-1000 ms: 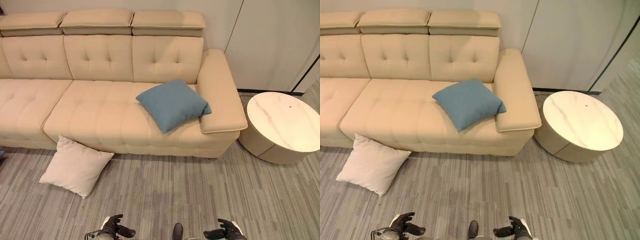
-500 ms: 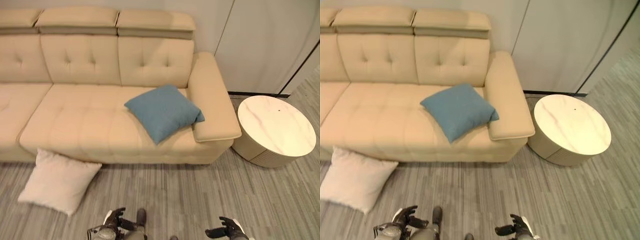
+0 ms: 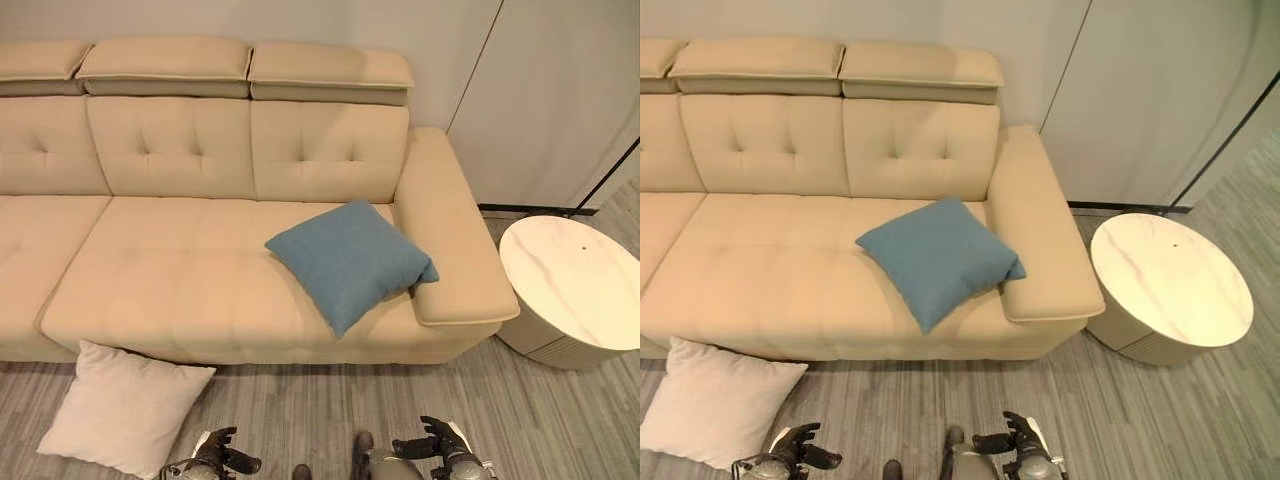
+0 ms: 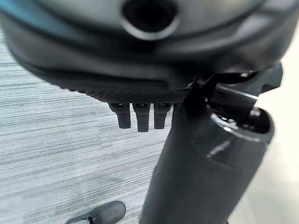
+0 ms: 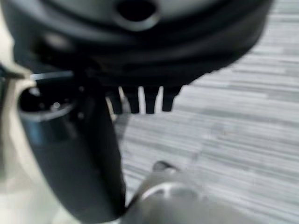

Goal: Pick up all the scattered cushions and arrange them neatly on the sofa.

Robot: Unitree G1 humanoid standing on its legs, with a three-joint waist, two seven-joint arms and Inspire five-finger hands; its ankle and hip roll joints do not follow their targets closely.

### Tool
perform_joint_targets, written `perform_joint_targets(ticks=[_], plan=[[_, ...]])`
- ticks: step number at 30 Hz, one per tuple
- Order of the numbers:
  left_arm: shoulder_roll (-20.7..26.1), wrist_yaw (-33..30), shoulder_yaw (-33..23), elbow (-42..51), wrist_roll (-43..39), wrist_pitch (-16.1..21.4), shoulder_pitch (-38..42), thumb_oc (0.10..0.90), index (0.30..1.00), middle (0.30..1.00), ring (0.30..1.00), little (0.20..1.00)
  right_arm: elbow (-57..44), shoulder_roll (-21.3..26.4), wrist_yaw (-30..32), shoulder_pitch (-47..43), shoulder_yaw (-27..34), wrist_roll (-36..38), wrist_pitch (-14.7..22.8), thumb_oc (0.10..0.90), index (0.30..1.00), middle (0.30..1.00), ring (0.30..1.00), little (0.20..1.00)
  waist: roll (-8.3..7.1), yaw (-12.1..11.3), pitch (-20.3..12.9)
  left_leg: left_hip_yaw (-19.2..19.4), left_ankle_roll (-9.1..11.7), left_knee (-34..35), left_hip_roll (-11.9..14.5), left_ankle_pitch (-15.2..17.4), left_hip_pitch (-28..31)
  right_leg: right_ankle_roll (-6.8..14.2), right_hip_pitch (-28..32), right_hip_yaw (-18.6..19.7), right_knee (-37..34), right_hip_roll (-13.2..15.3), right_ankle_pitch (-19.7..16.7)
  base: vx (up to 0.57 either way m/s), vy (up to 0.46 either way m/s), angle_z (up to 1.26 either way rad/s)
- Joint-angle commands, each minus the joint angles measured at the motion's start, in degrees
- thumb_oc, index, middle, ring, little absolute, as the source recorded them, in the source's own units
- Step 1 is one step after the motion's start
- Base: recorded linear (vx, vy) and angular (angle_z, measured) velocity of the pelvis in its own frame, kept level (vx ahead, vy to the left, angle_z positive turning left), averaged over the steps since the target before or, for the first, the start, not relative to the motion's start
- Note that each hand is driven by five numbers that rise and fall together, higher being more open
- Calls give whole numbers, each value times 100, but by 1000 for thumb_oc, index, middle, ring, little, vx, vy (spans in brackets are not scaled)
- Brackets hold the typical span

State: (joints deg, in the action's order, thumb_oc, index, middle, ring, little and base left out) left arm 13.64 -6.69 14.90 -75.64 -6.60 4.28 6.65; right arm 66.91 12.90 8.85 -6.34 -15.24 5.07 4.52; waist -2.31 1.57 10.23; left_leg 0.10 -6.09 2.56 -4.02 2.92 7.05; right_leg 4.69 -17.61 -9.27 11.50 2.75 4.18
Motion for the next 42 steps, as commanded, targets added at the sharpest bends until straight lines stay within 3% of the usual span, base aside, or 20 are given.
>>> perform_joint_targets(ticks=[1,3,5,6,7,8,9,11,13,14,18,22,33,36,42], plan=[[26,-31,7,213,229,172,50,800,900,900,900,900,278,327,69,140,-75,-97,-52,800,900,900,900,900,-95,61,17,-291,279,-428,-273,700,58,57,790,8,-729,-37,-572,267,-66,58],[-37,17,31,177,289,167,10,800,900,900,900,900,357,325,53,243,-42,-102,-32,800,900,900,900,900,-45,93,-145,-344,398,-410,-176,800,212,-57,939,-15,-766,-112,-498,322,-105,52],[-58,26,64,165,295,166,2,800,900,900,900,900,388,317,41,270,-6,-53,-2,800,900,900,900,900,-31,129,-165,-238,624,-769,-85,657,100,-137,1121,-79,-837,-129,-442,201,-102,54],[-67,43,92,198,280,163,35,800,900,900,900,900,382,330,51,253,21,2,26,800,900,900,900,900,-76,140,-121,-90,819,-1406,-11,476,-190,-193,1289,-87,-917,-114,-407,102,-95,47],[-74,49,117,238,256,163,56,800,900,900,900,900,368,335,58,235,12,60,36,800,900,900,900,900,-137,125,-54,65,877,-1917,47,343,-490,-247,1402,-65,-977,-86,-371,45,-67,46],[-73,49,118,238,256,163,57,800,900,900,900,900,369,335,58,233,12,60,37,800,900,900,900,900,-131,125,-58,65,879,-1959,55,364,-518,-249,1394,-66,-976,-94,-373,30,-96,36],[-75,22,150,257,209,145,116,800,900,900,900,900,360,367,89,171,6,143,39,800,900,900,900,900,-246,74,63,275,908,-2804,219,176,-1001,-390,1544,-15,-1030,-76,-304,20,-68,16],[-72,9,154,258,191,141,132,800,900,900,900,900,380,379,92,153,-1,179,18,800,900,900,900,900,-271,42,83,354,860,-2987,296,226,-1166,-422,1605,-9,-1063,-84,-267,85,-60,-11],[-74,2,160,249,127,143,138,800,900,900,900,900,398,399,105,146,-18,214,7,800,900,900,900,900,-320,-13,86,400,758,-2782,356,375,-1337,-419,1723,9,-1108,-65,-195,170,-8,-1],[-65,-1,158,237,111,142,113,800,900,900,900,900,407,410,109,165,-25,217,27,800,900,900,900,900,-354,-37,33,376,705,-2229,404,531,-1358,-367,1814,13,-1165,-35,-122,178,55,6],[-61,-40,207,213,121,163,113,800,900,900,900,900,423,421,124,166,-61,155,18,800,900,900,900,900,-216,-140,14,-100,856,-953,571,-143,-1434,-317,1985,167,-1193,-146,34,163,107,2],[-81,-48,226,222,109,169,75,800,900,900,900,900,428,397,147,202,-9,106,21,800,900,900,900,900,-127,-131,-75,-115,887,-536,667,-314,-1309,-230,2129,226,-1162,-44,109,112,160,-31],[121,-243,10,212,142,230,-38,800,900,900,900,900,-66,429,331,121,355,370,120,800,900,900,900,900,-23,-132,-233,374,573,-352,367,-15,-891,153,1903,537,-809,356,-106,68,187,-31],[168,-311,-121,260,102,264,-171,800,900,900,900,900,-787,517,495,139,529,516,227,800,900,900,900,900,49,-124,-203,615,523,-230,359,8,-787,266,1730,405,-646,426,-209,6,94,-43],[45,-351,-244,287,85,294,-348,800,900,900,900,900,-2174,476,493,615,822,811,425,800,900,900,900,900,39,-24,-230,692,493,-188,324,59,-692,274,1779,387,-865,475,-312,21,34,-16]])
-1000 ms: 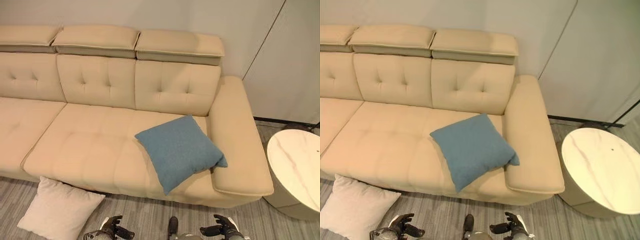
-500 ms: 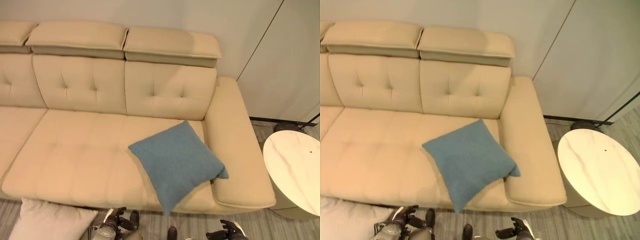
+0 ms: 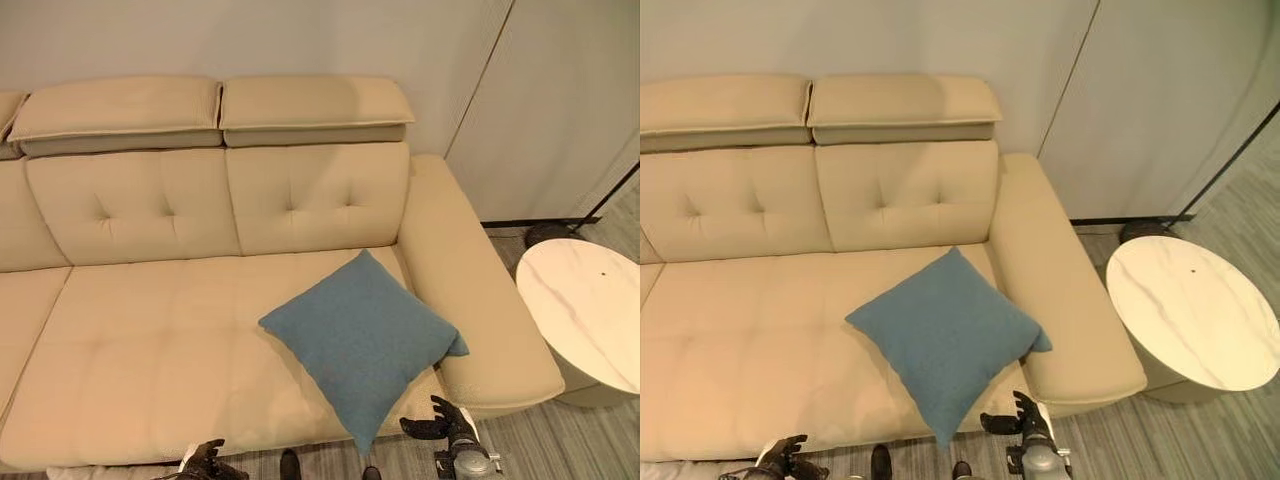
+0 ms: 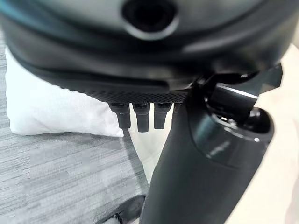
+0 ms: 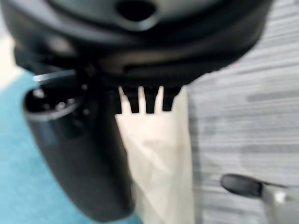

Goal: Pick up all the scattered cushions and arrange them neatly on the sofa.

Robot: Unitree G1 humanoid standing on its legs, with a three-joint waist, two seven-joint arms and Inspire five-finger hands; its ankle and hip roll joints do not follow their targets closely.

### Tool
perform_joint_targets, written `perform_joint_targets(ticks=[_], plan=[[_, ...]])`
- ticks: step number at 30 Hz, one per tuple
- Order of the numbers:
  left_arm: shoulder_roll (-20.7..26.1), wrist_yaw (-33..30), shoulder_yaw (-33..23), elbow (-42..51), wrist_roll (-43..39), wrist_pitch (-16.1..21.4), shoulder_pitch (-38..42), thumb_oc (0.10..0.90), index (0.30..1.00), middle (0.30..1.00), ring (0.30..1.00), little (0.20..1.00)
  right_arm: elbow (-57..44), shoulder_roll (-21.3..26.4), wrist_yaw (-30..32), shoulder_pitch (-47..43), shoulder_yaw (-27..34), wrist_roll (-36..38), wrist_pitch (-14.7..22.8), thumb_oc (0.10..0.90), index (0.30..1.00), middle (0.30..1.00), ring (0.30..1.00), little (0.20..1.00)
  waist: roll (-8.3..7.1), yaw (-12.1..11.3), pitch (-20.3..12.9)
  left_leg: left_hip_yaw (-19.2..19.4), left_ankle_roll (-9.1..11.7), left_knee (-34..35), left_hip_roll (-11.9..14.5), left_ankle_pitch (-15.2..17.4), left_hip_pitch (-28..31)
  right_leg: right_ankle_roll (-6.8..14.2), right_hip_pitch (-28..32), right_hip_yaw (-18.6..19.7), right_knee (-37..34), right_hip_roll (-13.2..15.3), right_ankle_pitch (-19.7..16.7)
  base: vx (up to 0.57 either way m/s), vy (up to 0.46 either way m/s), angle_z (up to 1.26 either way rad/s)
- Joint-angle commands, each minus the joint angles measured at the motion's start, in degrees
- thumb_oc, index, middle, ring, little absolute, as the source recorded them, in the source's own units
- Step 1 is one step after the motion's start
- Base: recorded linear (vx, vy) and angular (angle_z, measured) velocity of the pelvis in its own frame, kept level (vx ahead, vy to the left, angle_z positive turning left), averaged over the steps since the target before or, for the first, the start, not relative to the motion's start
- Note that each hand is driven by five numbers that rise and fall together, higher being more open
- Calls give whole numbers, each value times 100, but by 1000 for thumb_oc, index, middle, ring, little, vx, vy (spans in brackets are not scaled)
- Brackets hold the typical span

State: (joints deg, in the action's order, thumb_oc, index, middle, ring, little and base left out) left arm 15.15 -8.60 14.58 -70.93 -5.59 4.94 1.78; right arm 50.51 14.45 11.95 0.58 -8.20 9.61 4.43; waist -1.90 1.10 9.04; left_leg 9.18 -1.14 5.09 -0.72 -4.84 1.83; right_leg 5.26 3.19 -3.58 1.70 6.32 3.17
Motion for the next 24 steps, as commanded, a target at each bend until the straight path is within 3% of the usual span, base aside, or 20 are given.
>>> perform_joint_targets(ticks=[1,8,15,24], plan=[[-136,-172,-218,-187,-13,229,116,800,900,900,900,900,-671,271,130,18,185,550,487,800,900,900,900,900,-4,41,-129,-205,1,-433,-4,841,-159,216,-290,-186,51,123,-226,49,12,-3],[-269,-161,-139,-100,-26,217,38,800,900,900,900,900,-972,1,-99,172,321,1629,654,800,900,900,900,900,45,83,-163,-177,31,-324,-15,841,-114,226,-243,-202,-228,126,-302,23,-1,-4],[-305,-156,-103,-59,-48,230,-71,800,900,900,900,900,-694,-136,-137,106,309,2068,690,800,900,900,900,900,155,68,-171,-190,61,-201,-45,825,-31,242,-161,-257,-389,130,-321,33,-1,-2],[-288,-219,-53,-6,-221,291,-111,800,900,900,900,900,30,-384,-222,-429,299,3076,803,800,900,900,900,900,435,-22,-105,-285,100,-100,-101,767,-80,263,-180,-350,-567,169,-373,17,18,7]])
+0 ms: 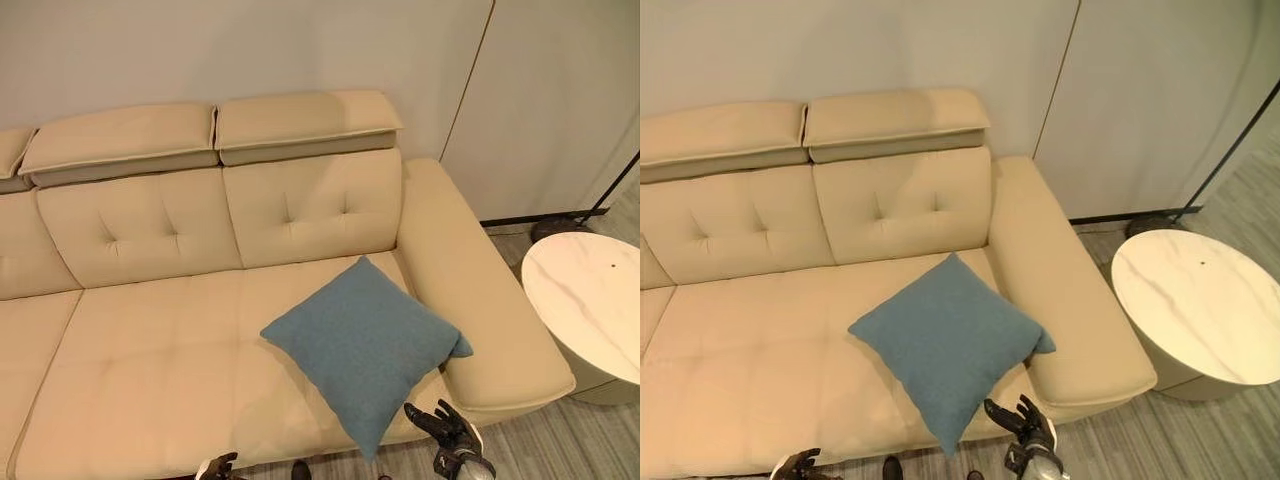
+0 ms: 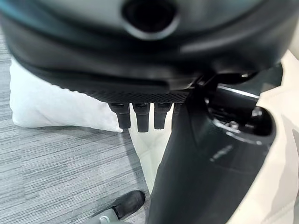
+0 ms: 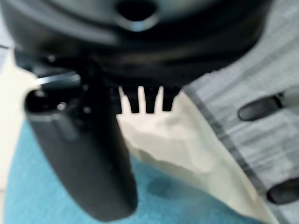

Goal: Pick up all the scattered cushions and arrange them neatly on the sofa.

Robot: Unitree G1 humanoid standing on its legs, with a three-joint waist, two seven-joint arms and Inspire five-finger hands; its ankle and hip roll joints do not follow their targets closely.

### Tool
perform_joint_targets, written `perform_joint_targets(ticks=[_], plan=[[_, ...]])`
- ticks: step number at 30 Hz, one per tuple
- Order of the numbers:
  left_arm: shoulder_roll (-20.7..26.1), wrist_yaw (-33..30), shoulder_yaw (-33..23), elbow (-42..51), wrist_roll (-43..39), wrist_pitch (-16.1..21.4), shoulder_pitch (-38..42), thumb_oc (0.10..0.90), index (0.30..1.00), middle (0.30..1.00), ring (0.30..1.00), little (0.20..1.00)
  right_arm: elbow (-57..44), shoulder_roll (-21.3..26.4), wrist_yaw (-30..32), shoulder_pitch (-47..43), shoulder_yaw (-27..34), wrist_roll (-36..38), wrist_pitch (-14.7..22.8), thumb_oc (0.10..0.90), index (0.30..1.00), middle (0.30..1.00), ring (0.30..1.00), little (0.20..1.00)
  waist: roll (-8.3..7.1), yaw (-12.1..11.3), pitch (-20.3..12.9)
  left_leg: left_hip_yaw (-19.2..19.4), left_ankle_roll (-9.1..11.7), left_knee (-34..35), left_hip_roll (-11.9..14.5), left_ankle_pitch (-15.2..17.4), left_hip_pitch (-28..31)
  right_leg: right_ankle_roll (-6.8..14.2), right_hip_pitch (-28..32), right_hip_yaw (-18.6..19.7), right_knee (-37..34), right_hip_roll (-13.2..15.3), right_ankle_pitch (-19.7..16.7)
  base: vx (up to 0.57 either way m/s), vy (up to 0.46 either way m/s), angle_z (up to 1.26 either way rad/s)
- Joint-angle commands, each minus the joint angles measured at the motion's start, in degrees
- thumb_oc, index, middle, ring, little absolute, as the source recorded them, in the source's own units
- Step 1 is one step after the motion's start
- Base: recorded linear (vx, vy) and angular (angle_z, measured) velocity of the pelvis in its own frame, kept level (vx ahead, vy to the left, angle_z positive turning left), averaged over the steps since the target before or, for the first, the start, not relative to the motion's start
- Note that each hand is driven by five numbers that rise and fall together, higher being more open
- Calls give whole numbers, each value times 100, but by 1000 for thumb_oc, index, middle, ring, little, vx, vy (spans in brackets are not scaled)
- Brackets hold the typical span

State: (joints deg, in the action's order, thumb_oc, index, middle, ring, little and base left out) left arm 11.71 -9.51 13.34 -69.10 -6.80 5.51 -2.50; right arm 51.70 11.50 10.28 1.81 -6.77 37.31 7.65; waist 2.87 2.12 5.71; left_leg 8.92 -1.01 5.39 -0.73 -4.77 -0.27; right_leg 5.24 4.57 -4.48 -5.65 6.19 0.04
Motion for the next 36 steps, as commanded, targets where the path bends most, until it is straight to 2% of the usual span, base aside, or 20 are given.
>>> perform_joint_targets(ticks=[1,7,13,17,22,26,31,34,35,36], plan=[[55,-149,80,-171,-140,253,316,800,900,900,900,900,-24,-116,-57,-606,143,370,491,800,900,900,900,900,-14,-139,241,-273,90,-130,-106,754,119,263,-318,-273,157,185,-60,17,25,4],[163,-458,-67,218,-604,438,518,800,900,900,900,900,59,-193,36,-908,-147,279,499,800,900,900,900,900,78,-237,338,-352,95,-146,-137,710,-60,265,-415,-340,105,209,-73,2,24,3],[501,-712,-177,965,-822,600,907,800,900,900,900,900,-69,-134,49,-1004,-238,146,480,800,900,900,900,900,48,-244,367,-399,91,-132,-134,672,-232,284,-561,-365,105,220,-87,0,33,12],[864,-929,-214,1715,-1007,744,1560,800,900,900,900,900,-230,-110,55,-1164,-332,87,467,800,900,900,900,900,-68,-203,443,-383,79,-201,-113,664,-553,285,-864,-305,150,208,-146,-50,40,-2],[1325,-1192,-142,2121,-1141,875,2531,800,900,900,900,900,-472,-81,64,-1461,-521,3,489,800,900,900,900,900,-308,-106,657,-324,51,-652,-73,742,-1184,267,-1406,-123,338,200,-251,-86,32,-14],[1837,-1188,38,1962,-1189,850,3507,800,900,900,900,900,-569,49,1,-1744,-717,-89,480,800,900,900,900,900,-487,-7,799,-281,48,-1111,-52,845,-1709,261,-1813,-4,501,207,-352,-68,26,-13],[2137,-1101,180,1682,-1378,879,4222,800,900,900,900,900,-574,123,-90,-1909,-835,-133,475,800,900,900,900,900,-619,68,875,-232,40,-1356,-18,925,-2002,284,-2065,94,551,188,-431,-19,17,-18],[2237,-839,191,1495,-1907,984,4619,800,900,900,900,900,-565,161,-163,-2016,-949,-137,483,800,900,900,900,900,-698,135,926,-202,43,-1490,17,970,-2169,311,-2212,151,542,183,-486,21,19,-9],[2290,-739,182,1358,-2145,1017,4828,800,900,900,900,900,-550,167,-199,-2056,-978,-141,493,800,900,900,900,900,-689,161,911,-237,66,-1525,57,1160,-2189,352,-2233,190,524,149,-423,-11,20,-9],[2294,-736,180,1352,-2149,1022,4842,800,900,900,900,900,-554,168,-200,-2066,-977,-140,494,800,900,900,900,900,-725,175,940,-177,43,-1536,38,988,-2271,322,-2313,179,538,182,-531,91,43,-13]])
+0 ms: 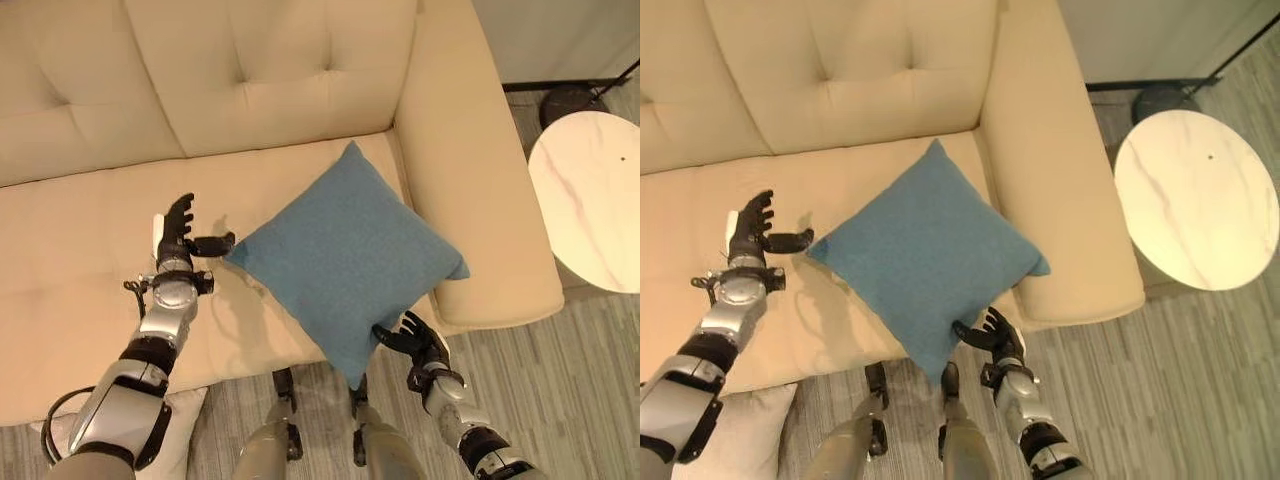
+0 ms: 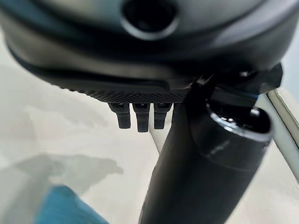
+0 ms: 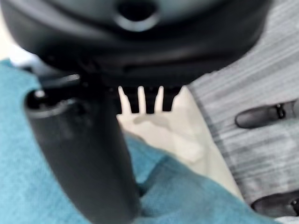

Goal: Pick up all the scattered cushions and arrange them neatly on the sofa.

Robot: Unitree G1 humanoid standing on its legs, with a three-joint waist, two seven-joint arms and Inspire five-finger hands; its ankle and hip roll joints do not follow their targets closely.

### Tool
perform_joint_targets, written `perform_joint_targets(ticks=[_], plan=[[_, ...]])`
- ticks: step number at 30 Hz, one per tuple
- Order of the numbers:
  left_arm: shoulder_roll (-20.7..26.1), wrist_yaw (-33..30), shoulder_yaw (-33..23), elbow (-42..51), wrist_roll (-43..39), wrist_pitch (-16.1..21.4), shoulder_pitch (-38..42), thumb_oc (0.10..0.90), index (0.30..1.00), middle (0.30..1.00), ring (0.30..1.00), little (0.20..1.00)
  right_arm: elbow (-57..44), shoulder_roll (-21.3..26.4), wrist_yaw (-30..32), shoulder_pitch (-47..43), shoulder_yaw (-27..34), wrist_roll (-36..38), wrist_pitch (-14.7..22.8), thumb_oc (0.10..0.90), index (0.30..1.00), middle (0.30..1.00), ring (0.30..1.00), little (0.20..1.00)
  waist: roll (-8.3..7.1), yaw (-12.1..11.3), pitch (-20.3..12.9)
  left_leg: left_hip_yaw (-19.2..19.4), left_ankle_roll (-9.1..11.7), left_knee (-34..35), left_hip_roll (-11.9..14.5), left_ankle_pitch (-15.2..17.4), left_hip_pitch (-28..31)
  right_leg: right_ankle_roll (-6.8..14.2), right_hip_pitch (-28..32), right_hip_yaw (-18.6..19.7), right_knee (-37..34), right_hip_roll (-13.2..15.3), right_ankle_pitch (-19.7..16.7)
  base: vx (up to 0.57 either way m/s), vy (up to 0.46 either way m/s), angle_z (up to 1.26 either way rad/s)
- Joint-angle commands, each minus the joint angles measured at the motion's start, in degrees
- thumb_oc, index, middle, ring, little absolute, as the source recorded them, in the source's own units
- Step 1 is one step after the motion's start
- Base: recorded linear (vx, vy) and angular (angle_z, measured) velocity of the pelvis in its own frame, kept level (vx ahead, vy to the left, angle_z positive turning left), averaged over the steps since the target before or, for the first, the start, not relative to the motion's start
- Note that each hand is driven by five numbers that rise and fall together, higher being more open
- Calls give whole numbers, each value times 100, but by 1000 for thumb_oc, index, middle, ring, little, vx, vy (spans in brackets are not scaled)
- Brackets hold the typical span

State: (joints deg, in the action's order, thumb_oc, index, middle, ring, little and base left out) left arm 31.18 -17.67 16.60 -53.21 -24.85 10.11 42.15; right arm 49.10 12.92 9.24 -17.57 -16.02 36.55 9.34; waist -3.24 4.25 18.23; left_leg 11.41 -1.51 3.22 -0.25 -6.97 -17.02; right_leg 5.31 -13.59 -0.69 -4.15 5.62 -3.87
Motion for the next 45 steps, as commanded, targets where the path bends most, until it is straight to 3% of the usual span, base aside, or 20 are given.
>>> perform_joint_targets(ticks=[1,11,12,17,20,24,25,26,31,36,45], plan=[[358,163,-143,-382,-569,584,594,800,900,900,900,900,-272,31,-119,-167,-69,-46,337,800,900,900,900,900,-102,-9,-328,-488,113,-1357,24,1404,-615,357,-494,-164,359,198,-60,4,25,-14],[-164,572,-64,-180,-1214,634,637,800,900,900,900,900,-318,43,-100,-295,-40,-63,368,800,900,900,900,900,-98,86,-319,-486,113,-1340,-16,1442,-733,403,-619,-164,255,231,-151,17,21,-2],[-403,822,23,-144,-1313,568,492,800,900,900,900,900,-349,49,-133,-423,-126,-103,326,800,900,900,900,900,-70,98,-284,-467,98,-1369,-49,1461,-755,396,-669,-122,250,241,-169,12,87,-2],[-550,1223,418,-156,-963,391,290,800,900,900,900,900,-369,110,-206,-647,-269,-208,246,800,900,900,900,900,-35,90,-250,-426,85,-1395,-64,1440,-797,391,-725,-96,254,241,-215,-5,39,-7],[-537,1622,936,-362,-400,159,381,800,900,900,900,900,-379,163,-303,-1001,-524,-315,113,800,900,900,900,900,14,94,-232,-382,85,-1379,-72,1405,-822,388,-801,-59,276,239,-238,-22,35,-4],[-626,1982,1225,-397,-319,37,471,800,900,900,900,900,-565,16,-400,-1238,-751,-174,54,800,900,900,900,900,71,106,-185,-351,86,-1356,-88,1391,-798,376,-825,-17,296,231,-223,-8,5,-2],[-625,1982,1224,-395,-319,37,469,645,667,667,667,667,-566,15,-399,-1238,-751,-174,53,734,801,801,801,801,71,106,-185,-351,86,-1355,-88,1391,-796,376,-824,-17,296,231,-223,-31,-3,-8],[-767,1999,1222,-336,-394,67,375,400,300,300,300,300,-657,-145,-446,-1305,-856,-50,89,400,300,300,300,300,98,86,-151,-348,89,-1365,-93,1388,-780,354,-814,-20,302,237,-206,-20,-8,-10],[-1063,1900,1079,-215,-547,141,76,400,300,300,300,300,-961,-299,-488,-1300,-1048,-109,97,400,300,300,300,300,148,40,-127,-352,100,-1363,-106,1386,-729,315,-806,-12,313,241,-179,-13,-13,-8],[-1060,1802,962,-112,-600,161,-61,400,300,300,300,300,-1090,-267,-519,-1174,-1067,-152,83,400,300,300,300,300,195,19,-132,-365,119,-1339,-115,1377,-649,287,-743,-27,316,248,-146,-3,-7,0],[-1352,1631,973,1039,-405,248,-1028,400,300,300,300,300,-1601,-98,-637,-282,-766,-251,67,400,300,300,300,300,433,-2,-230,-441,99,-1082,-133,1153,-148,145,-475,-39,708,305,160,-9,-45,4]])
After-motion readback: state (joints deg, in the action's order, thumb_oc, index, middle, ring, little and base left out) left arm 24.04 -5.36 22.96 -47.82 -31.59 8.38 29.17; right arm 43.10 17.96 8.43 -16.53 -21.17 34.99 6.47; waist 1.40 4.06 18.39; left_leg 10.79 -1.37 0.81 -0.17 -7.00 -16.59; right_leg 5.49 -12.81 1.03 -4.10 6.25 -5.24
